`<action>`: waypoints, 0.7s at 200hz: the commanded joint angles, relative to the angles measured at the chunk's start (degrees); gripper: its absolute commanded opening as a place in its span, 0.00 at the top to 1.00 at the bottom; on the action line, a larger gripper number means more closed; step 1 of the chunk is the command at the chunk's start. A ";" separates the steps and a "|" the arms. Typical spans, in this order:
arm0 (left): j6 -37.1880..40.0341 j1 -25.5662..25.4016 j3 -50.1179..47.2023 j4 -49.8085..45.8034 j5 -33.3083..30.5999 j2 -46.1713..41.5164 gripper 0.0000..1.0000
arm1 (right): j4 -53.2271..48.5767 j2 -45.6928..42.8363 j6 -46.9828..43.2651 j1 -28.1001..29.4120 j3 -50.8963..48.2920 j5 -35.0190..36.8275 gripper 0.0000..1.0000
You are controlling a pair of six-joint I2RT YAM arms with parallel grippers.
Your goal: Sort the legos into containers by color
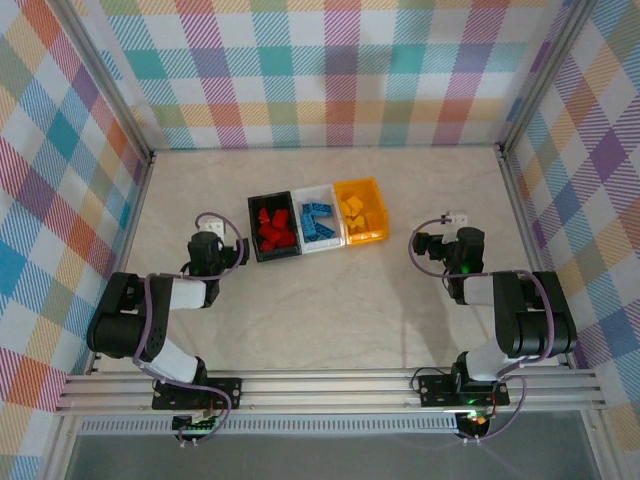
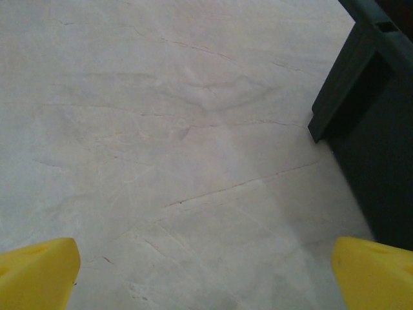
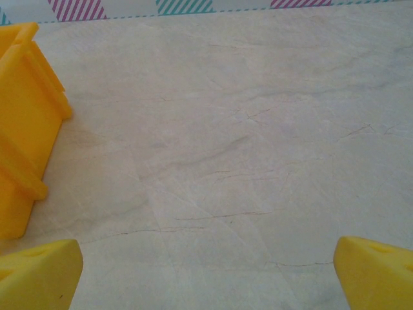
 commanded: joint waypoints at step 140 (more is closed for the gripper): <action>-0.62 1.56 -0.42 6.17 2.84 0.70 0.00 | 2.07 0.10 0.74 -0.22 0.20 -0.44 0.00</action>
